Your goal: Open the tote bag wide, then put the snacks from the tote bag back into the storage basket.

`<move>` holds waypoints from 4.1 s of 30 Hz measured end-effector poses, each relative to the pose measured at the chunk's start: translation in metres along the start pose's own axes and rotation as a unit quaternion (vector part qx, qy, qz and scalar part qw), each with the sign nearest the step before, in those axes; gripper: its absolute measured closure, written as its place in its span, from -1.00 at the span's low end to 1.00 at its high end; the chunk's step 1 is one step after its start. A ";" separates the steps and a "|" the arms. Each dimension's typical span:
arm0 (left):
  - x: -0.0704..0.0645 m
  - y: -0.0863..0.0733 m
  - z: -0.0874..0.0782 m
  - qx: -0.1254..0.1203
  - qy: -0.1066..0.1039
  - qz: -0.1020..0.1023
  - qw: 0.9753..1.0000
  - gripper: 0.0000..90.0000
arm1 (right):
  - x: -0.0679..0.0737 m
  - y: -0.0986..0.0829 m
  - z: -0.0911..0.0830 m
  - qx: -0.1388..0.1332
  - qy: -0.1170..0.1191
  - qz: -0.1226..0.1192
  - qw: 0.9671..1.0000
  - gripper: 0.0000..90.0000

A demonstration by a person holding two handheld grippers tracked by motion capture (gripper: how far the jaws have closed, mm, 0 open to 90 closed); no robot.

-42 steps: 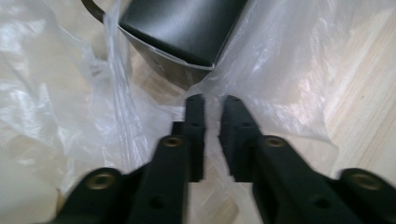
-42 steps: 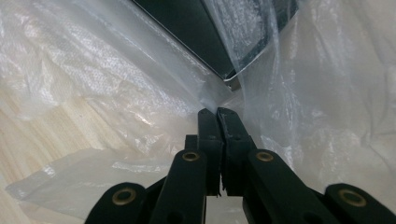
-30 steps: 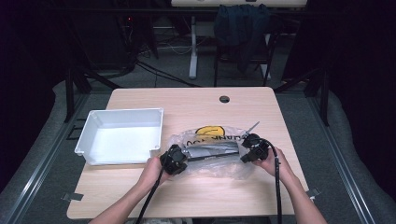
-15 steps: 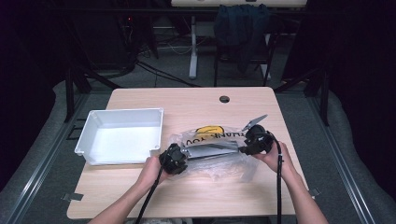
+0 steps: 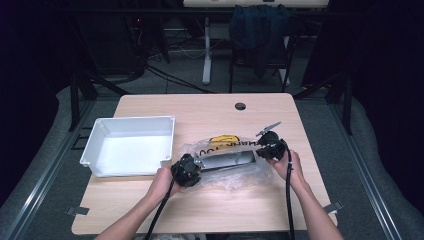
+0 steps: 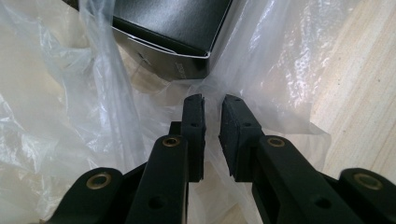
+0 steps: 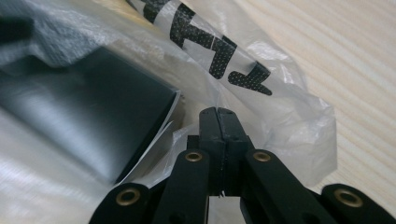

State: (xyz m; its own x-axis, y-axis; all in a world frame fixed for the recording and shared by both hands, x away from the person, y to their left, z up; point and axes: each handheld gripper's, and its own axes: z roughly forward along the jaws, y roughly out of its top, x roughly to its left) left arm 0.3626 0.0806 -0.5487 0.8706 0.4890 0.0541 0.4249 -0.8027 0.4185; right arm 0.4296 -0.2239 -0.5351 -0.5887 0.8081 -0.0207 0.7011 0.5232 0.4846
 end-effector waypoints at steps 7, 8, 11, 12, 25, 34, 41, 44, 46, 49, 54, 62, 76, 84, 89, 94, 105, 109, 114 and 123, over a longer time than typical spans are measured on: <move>0.003 -0.002 0.001 0.003 -0.008 -0.002 1.000 0.77 | -0.001 -0.005 0.005 0.040 -0.013 -0.004 0.999 1.00; 0.004 -0.002 0.001 0.002 -0.008 -0.003 1.000 0.77 | -0.001 -0.006 0.005 0.037 -0.014 -0.005 0.999 1.00; 0.006 -0.001 -0.004 -0.001 -0.001 -0.007 1.000 0.64 | -0.001 -0.006 0.005 0.038 -0.012 -0.005 0.999 1.00; 0.007 -0.001 -0.007 -0.005 0.001 -0.011 1.000 0.57 | -0.001 -0.005 0.006 0.034 -0.008 -0.003 0.999 1.00; 0.022 0.002 -0.005 -0.012 0.036 -0.068 0.997 0.25 | -0.001 -0.005 0.006 0.035 -0.004 -0.003 0.999 1.00; 0.029 0.001 0.003 -0.011 0.032 -0.083 0.996 0.21 | -0.003 -0.007 0.011 0.048 -0.005 0.006 0.999 1.00; 0.028 0.001 0.003 -0.005 0.019 -0.080 0.997 0.25 | -0.005 -0.010 0.011 0.059 0.000 0.006 0.998 1.00; 0.022 -0.002 0.001 0.002 0.010 -0.069 0.998 0.25 | -0.008 -0.012 0.010 0.067 0.013 0.006 0.998 1.00; 0.022 -0.003 -0.002 0.000 0.010 -0.065 0.998 0.24 | -0.009 -0.013 0.008 0.064 0.018 0.000 0.998 0.95; 0.022 -0.003 -0.005 -0.006 0.014 -0.066 0.998 0.14 | -0.010 -0.012 0.005 0.057 0.023 -0.005 0.998 0.80; 0.022 -0.001 -0.021 -0.035 0.019 -0.062 0.997 -0.10 | -0.008 -0.009 -0.004 0.033 0.025 -0.008 0.999 0.53; 0.018 0.004 -0.037 -0.063 0.022 -0.047 0.997 -0.31 | -0.008 -0.006 -0.023 -0.001 0.042 -0.003 0.999 0.09; 0.027 0.007 -0.064 -0.108 0.008 -0.034 0.993 -0.59 | -0.016 -0.012 -0.060 -0.044 0.084 0.002 0.996 -0.65; 0.030 0.012 -0.073 -0.121 -0.002 -0.016 0.993 -0.63 | -0.010 -0.022 -0.082 -0.056 0.095 -0.004 0.994 -0.82; 0.031 0.015 -0.072 -0.107 -0.002 0.001 0.994 -0.64 | -0.005 -0.031 -0.083 -0.049 0.098 -0.008 0.994 -0.91; 0.032 0.022 -0.070 -0.098 -0.003 0.015 0.995 -0.65 | -0.006 -0.045 -0.078 -0.032 0.102 -0.005 0.994 -0.95; 0.034 0.041 -0.069 -0.089 -0.018 0.049 0.995 -0.63 | -0.017 -0.052 -0.077 -0.034 0.103 0.008 0.994 -0.94; 0.035 0.048 -0.067 -0.087 -0.023 0.062 0.994 -0.58 | -0.018 -0.054 -0.076 -0.034 0.098 0.004 0.995 -0.92; 0.031 0.056 -0.062 -0.076 -0.028 0.084 0.993 -0.39 | -0.021 -0.057 -0.073 -0.025 0.093 0.004 0.995 -0.88; 0.028 0.076 -0.044 -0.039 -0.048 0.130 0.990 -0.04 | -0.020 -0.057 -0.070 -0.021 0.092 -0.002 0.996 -0.87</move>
State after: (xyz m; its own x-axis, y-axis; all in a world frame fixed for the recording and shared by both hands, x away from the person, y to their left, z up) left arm 0.4086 0.0478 -0.4754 0.9691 0.2319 0.0836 0.1666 -0.8661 0.4713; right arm 0.3732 -0.2889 -0.5014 -0.6576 0.7409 0.1365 0.6835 0.5105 0.5218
